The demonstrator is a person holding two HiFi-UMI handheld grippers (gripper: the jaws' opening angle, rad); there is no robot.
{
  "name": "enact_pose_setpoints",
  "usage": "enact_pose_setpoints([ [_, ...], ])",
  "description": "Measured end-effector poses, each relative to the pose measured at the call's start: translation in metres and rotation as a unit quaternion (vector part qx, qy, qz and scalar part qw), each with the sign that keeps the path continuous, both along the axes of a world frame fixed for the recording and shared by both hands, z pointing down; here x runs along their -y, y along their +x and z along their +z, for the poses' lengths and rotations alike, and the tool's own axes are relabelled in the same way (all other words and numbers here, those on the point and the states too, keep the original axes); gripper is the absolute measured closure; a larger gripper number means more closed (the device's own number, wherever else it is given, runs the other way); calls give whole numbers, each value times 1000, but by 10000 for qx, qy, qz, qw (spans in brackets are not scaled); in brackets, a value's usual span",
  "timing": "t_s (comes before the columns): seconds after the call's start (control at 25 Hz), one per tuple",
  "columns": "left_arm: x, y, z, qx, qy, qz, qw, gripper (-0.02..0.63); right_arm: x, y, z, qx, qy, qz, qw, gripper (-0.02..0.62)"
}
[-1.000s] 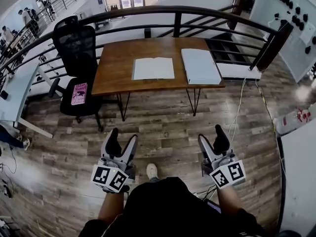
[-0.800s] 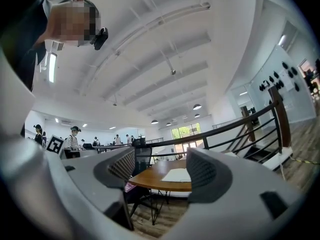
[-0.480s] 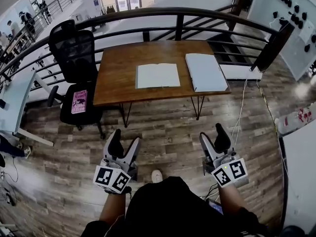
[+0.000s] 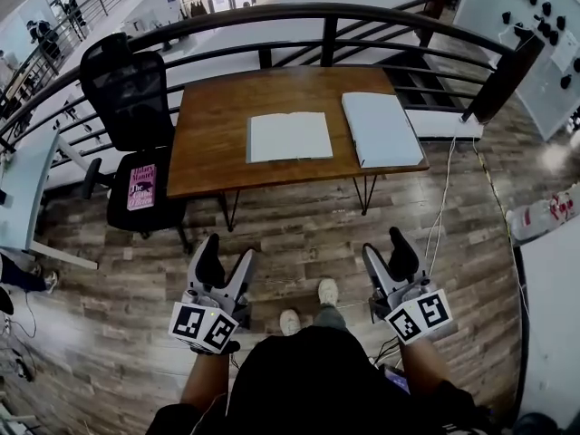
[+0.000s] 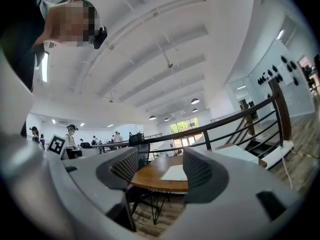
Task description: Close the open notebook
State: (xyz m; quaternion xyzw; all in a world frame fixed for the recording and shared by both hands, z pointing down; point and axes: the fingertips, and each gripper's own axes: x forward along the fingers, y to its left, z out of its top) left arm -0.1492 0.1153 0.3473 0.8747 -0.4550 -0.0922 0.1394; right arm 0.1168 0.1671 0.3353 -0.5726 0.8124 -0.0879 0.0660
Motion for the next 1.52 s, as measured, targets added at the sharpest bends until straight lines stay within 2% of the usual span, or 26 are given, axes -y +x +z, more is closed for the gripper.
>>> enact_pose_setpoints([
  [0.32,39,21,-1,38,3,-160,9999,273,58,27,-5,-23,64,-170,9998,330],
  [0.72,98,57,-6,195,104,-502,9985,273,140,62,-9,-82,195,-570,9982,334],
  [0.96,122,76,-3,238,28,-701,9973,273,177,79,-7,6,258,-805,9964,336],
  [1.32,141,114,14,461,-254,-1038,9932,273,215,119,7,1,56,-1161,9932,342],
  [1.52,150,112,24,445,-412,-1173,9912,273,236,118,21,-24,-148,-1288,9916,345],
])
